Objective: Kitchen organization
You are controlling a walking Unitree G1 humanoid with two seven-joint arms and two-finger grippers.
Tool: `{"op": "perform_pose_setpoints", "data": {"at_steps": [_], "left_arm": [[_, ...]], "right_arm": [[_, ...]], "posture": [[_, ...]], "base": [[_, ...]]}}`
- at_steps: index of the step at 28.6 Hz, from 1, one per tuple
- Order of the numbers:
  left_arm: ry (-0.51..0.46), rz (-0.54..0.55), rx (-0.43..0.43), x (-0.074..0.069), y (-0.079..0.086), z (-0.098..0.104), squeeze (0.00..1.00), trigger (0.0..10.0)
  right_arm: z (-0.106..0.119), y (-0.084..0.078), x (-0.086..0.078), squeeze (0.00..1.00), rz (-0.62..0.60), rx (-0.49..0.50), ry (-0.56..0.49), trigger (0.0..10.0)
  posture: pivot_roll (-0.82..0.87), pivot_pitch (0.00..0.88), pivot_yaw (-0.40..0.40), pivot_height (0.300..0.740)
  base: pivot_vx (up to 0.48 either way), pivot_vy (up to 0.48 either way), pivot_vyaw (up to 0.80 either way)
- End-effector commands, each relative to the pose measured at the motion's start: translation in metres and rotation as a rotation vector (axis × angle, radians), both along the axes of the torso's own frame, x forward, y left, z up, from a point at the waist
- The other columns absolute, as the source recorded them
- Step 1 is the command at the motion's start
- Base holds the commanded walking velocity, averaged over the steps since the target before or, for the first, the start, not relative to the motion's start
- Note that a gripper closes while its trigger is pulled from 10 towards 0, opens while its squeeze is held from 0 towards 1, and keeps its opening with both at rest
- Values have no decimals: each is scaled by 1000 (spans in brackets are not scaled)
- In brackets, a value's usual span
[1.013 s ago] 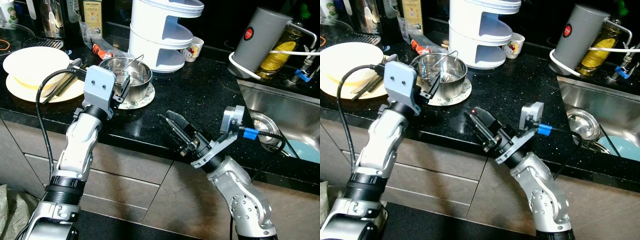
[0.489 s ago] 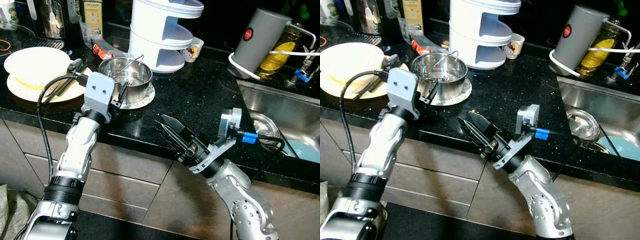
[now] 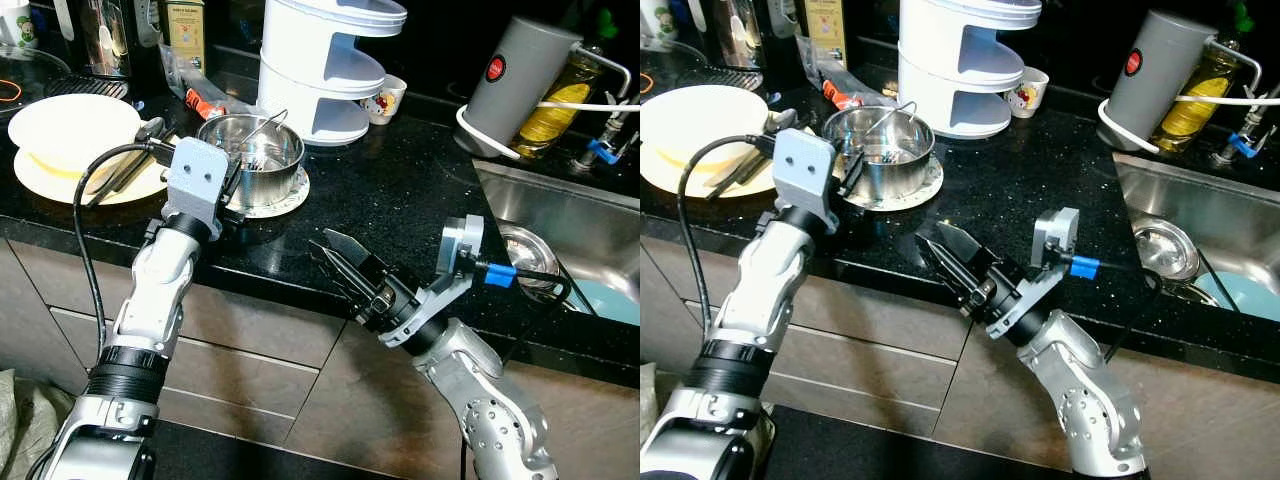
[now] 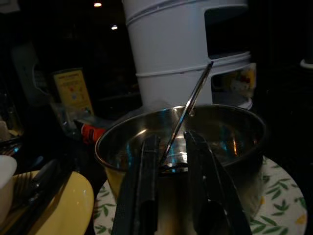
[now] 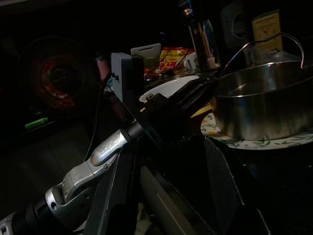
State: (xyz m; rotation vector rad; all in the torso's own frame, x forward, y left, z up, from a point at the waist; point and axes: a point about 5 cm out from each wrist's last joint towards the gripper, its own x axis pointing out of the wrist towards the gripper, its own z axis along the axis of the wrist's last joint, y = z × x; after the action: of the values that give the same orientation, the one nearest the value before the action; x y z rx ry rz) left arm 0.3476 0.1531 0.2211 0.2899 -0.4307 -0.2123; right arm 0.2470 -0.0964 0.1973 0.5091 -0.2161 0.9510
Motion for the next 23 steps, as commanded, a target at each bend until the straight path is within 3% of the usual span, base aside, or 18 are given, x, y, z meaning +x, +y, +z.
{"op": "perform_pose_setpoints", "data": {"at_steps": [1,7,11,15,19,22,23], "left_arm": [[-1,-4,10,0,-1,-1,0,0],[-8,-3,5,-2,-1,1,0,0],[-22,-57,-42,-3,-7,8,0,0],[-1,-220,-208,-8,-21,20,0,0],[-6,-275,-256,-11,-27,27,0,0],[40,-371,-397,-14,-35,30,0,0],[40,-371,-397,-14,-35,30,0,0]], "right_arm": [[1,-3,0,0,-8,-3,2,10000],[1,-3,1,0,-11,-5,2,10000],[1,-3,2,0,-12,-4,1,10000],[1,-3,2,0,-13,-5,-1,10000],[1,-4,3,0,-16,-7,-2,10000],[2,-4,4,0,-16,-11,-5,10000],[2,-4,4,0,-16,-11,-5,10000]], "posture": [[106,35,-159,740],[109,34,-161,740],[113,34,-163,740],[114,34,-165,740],[115,33,-167,740],[115,33,-169,740],[115,33,-169,740]], "base": [[0,0,0],[0,0,0],[0,0,0],[0,0,0],[0,0,0],[0,0,0],[0,0,0]]}}
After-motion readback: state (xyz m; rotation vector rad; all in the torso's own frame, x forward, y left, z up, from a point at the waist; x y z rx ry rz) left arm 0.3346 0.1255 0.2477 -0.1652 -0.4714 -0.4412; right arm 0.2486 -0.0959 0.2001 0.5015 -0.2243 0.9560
